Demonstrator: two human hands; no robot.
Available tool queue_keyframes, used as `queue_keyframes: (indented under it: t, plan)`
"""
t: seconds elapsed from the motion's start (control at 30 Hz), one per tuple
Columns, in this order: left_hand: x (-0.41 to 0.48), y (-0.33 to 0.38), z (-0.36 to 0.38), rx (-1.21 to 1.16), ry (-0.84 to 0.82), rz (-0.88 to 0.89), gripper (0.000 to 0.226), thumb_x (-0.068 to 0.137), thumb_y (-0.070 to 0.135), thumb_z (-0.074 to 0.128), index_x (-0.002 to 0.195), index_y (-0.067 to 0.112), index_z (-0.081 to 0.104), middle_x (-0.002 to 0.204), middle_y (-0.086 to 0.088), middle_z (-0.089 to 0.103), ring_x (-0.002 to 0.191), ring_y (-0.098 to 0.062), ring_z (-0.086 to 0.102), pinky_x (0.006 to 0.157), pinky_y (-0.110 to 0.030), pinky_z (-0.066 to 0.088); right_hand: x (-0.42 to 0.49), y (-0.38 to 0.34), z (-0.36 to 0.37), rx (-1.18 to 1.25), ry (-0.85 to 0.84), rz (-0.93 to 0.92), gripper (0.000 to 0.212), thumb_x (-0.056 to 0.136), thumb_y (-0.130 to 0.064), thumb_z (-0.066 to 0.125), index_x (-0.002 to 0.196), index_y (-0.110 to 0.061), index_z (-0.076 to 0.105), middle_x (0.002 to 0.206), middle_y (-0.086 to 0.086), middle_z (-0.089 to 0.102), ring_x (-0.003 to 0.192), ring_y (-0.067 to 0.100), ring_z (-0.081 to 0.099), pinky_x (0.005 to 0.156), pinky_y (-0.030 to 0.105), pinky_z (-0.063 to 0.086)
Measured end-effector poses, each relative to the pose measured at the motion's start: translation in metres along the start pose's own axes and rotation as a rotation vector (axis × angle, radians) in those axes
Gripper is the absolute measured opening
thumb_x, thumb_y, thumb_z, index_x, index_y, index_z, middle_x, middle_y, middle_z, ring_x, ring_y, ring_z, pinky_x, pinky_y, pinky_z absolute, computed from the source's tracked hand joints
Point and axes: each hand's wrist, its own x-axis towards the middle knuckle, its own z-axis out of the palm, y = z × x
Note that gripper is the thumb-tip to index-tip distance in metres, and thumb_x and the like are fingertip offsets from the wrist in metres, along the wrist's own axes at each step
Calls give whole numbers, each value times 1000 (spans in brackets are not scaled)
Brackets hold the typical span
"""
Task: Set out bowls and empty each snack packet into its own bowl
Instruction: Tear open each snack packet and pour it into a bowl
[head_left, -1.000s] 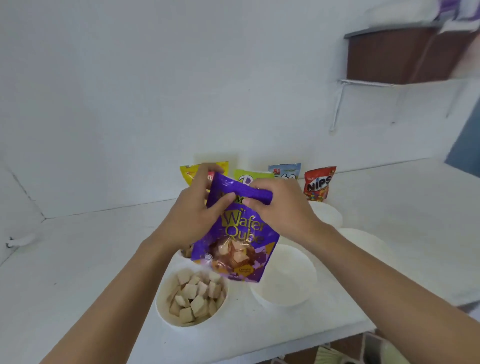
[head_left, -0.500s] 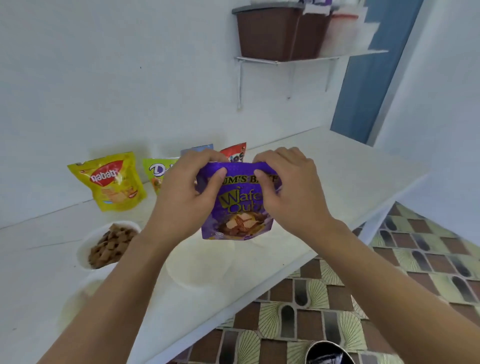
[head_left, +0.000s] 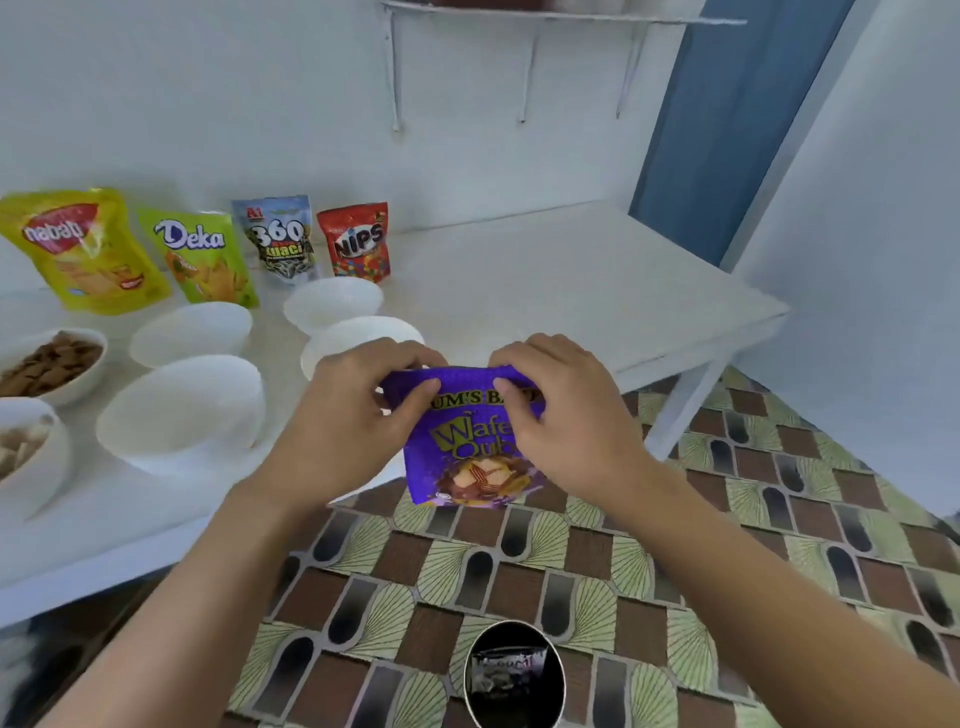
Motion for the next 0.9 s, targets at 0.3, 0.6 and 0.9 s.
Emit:
queue_keyframes:
  t: [0.3, 0.6, 0.9]
  plan:
    - [-58, -15, 129, 50, -169, -113, 17, 91, 15, 69, 105, 24, 70, 94, 8, 70, 85, -11, 64, 77, -37, 55, -111, 82, 35, 99, -213, 200, 15, 94, -18, 59, 107, -15, 66, 100, 2, 65, 93, 19, 57, 78, 39, 50]
    - [-166, -131, 277, 42, -314, -214, 19, 90, 12, 70, 107, 20, 71, 95, 11, 65, 83, -3, 58, 75, -16, 47, -249, 151, 183, 106, -354, 305, 15, 92, -18, 58, 106, -17, 63, 97, 2, 62, 89, 22, 59, 73, 45, 52]
    - [-246, -227, 390, -6, -525, -377, 34, 90, 25, 72, 123, 25, 67, 101, 10, 65, 93, -5, 62, 86, -30, 54, -350, 201, 304, 81, -540, 424, 18, 92, -24, 63, 110, -22, 65, 104, -2, 66, 93, 22, 61, 77, 44, 53]
